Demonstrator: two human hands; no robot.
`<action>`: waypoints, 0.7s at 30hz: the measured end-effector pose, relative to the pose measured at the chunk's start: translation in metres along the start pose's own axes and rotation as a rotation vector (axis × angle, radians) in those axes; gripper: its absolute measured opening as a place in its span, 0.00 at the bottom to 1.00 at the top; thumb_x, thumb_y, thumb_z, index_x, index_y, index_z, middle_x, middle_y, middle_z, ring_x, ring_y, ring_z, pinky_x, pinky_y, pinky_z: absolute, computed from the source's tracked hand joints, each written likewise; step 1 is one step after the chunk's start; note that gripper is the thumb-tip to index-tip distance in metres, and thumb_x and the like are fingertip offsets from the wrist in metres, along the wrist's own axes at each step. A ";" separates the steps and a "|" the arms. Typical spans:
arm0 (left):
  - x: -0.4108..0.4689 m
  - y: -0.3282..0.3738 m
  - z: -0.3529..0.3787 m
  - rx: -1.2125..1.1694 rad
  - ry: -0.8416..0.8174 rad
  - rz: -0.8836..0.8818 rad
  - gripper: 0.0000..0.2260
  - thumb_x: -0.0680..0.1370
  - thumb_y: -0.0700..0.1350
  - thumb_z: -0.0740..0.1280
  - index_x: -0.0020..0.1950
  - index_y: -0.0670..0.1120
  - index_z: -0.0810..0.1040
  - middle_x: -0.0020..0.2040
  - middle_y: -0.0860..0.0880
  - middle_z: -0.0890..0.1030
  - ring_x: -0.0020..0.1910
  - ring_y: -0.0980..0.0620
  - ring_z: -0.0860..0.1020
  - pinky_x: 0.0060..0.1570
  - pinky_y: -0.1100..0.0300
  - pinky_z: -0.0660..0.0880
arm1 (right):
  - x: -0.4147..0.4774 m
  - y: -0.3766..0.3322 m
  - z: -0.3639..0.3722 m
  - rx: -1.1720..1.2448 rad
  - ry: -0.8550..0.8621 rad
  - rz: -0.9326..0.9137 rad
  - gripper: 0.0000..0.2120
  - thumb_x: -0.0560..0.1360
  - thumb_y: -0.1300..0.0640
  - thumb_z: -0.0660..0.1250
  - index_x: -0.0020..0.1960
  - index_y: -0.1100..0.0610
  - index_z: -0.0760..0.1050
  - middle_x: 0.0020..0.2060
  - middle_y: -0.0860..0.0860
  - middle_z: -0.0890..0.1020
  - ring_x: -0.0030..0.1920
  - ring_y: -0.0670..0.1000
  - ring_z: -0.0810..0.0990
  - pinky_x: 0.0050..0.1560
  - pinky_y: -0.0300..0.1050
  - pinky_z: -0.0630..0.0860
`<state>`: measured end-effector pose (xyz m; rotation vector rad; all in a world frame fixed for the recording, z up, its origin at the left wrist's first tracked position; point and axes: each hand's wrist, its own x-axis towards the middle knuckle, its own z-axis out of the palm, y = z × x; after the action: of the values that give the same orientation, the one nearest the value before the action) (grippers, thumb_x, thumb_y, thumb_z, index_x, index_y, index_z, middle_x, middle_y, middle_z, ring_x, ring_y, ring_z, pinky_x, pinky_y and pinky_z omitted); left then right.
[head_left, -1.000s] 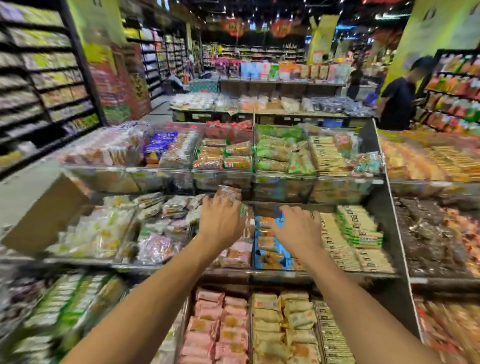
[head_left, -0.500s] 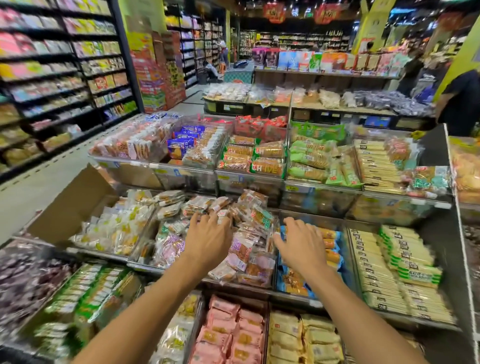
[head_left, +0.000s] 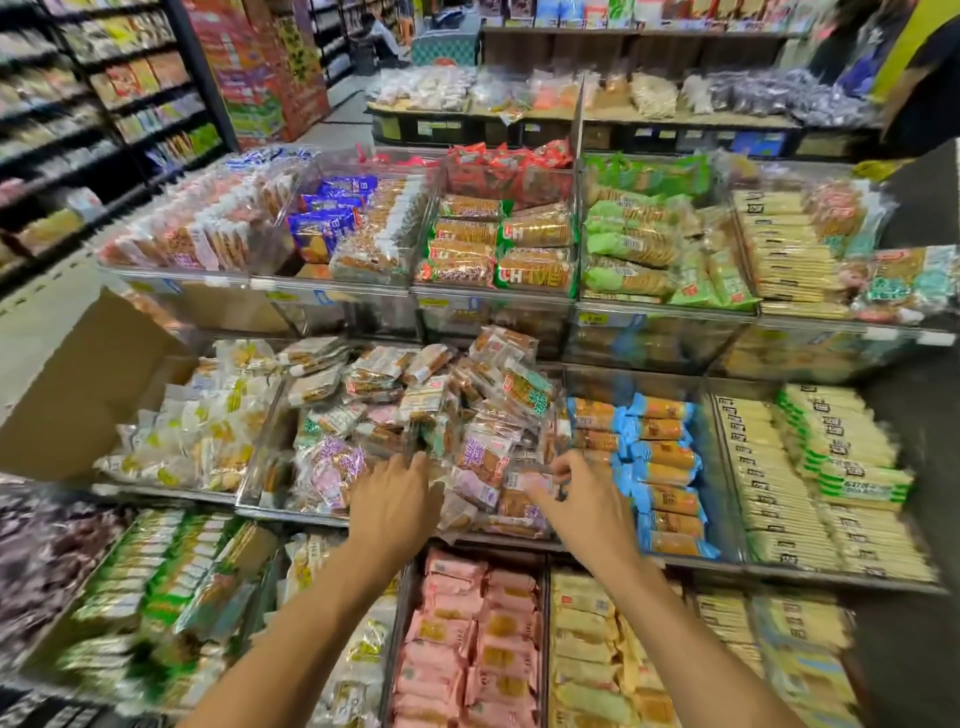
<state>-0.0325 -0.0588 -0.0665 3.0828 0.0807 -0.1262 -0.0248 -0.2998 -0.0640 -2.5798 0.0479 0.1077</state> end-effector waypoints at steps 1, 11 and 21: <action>-0.001 -0.006 0.009 -0.014 -0.027 -0.015 0.21 0.84 0.61 0.59 0.68 0.47 0.72 0.59 0.45 0.81 0.56 0.41 0.81 0.52 0.47 0.78 | -0.004 0.001 0.009 0.012 -0.063 0.027 0.26 0.75 0.31 0.70 0.66 0.44 0.70 0.62 0.44 0.78 0.60 0.52 0.79 0.56 0.51 0.79; 0.001 -0.037 0.054 -0.294 -0.091 0.248 0.23 0.75 0.39 0.61 0.68 0.46 0.81 0.67 0.45 0.77 0.64 0.42 0.75 0.65 0.48 0.75 | -0.011 0.017 0.067 -0.167 -0.008 -0.082 0.39 0.74 0.47 0.78 0.79 0.45 0.63 0.76 0.48 0.63 0.71 0.54 0.73 0.71 0.51 0.71; 0.042 -0.021 0.019 -0.495 -0.030 0.238 0.07 0.83 0.52 0.68 0.54 0.50 0.74 0.51 0.53 0.79 0.48 0.53 0.77 0.44 0.57 0.74 | -0.002 0.014 0.069 0.100 0.100 0.113 0.41 0.75 0.51 0.78 0.81 0.56 0.62 0.75 0.50 0.66 0.66 0.51 0.79 0.66 0.44 0.74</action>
<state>0.0065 -0.0373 -0.0903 2.5708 -0.2221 -0.1193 -0.0323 -0.2746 -0.1295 -2.4802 0.2310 0.0170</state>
